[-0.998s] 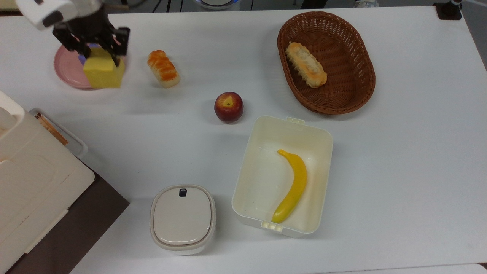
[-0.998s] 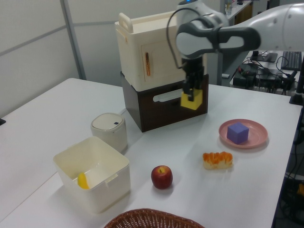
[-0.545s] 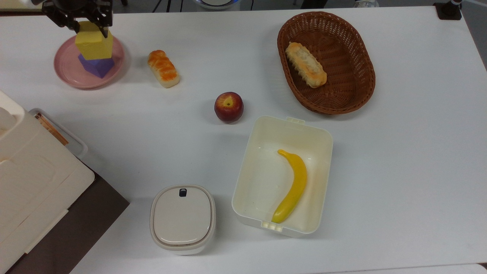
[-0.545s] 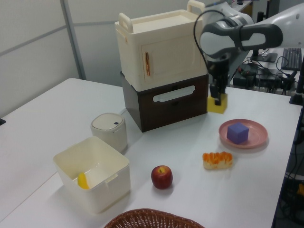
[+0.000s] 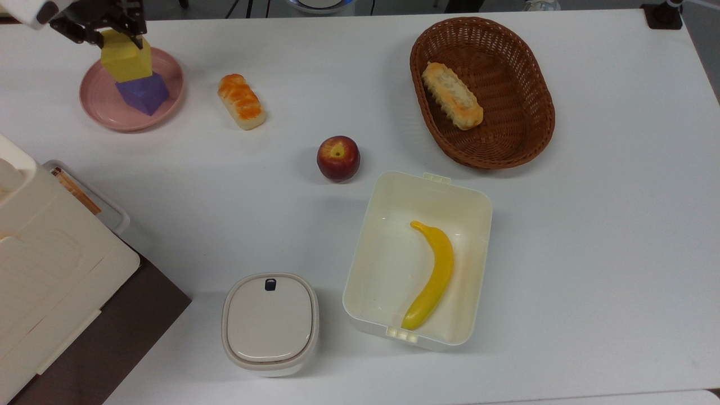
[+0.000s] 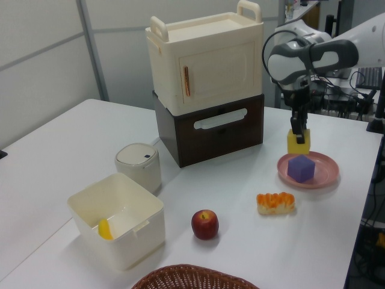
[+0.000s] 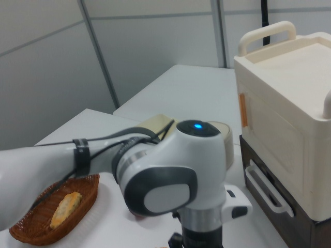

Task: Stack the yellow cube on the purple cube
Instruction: 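Lower the yellow cube onto the purple cube on the pink plate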

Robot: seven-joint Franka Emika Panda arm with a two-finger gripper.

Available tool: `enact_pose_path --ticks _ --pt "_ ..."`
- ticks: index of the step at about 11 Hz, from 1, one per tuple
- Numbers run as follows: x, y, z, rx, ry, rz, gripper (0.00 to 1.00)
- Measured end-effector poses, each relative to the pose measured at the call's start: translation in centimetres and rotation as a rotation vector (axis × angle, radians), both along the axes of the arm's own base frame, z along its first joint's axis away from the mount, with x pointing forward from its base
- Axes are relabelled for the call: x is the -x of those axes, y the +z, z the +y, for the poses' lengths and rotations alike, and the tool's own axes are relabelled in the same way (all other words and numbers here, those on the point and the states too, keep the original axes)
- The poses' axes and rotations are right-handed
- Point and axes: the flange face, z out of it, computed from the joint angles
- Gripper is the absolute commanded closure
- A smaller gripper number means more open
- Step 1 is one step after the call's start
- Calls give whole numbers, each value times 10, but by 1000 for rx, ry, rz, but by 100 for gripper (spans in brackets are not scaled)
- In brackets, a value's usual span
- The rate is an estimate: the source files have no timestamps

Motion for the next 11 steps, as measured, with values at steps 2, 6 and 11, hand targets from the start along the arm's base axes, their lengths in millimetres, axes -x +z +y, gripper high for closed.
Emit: enact_pose_path --ticks 2,6,11 --pt "0 -18 -7 4 64 49 79" --pt "-3 -36 -8 -3 107 88 7" --pt "-8 -35 -5 -1 118 86 0"
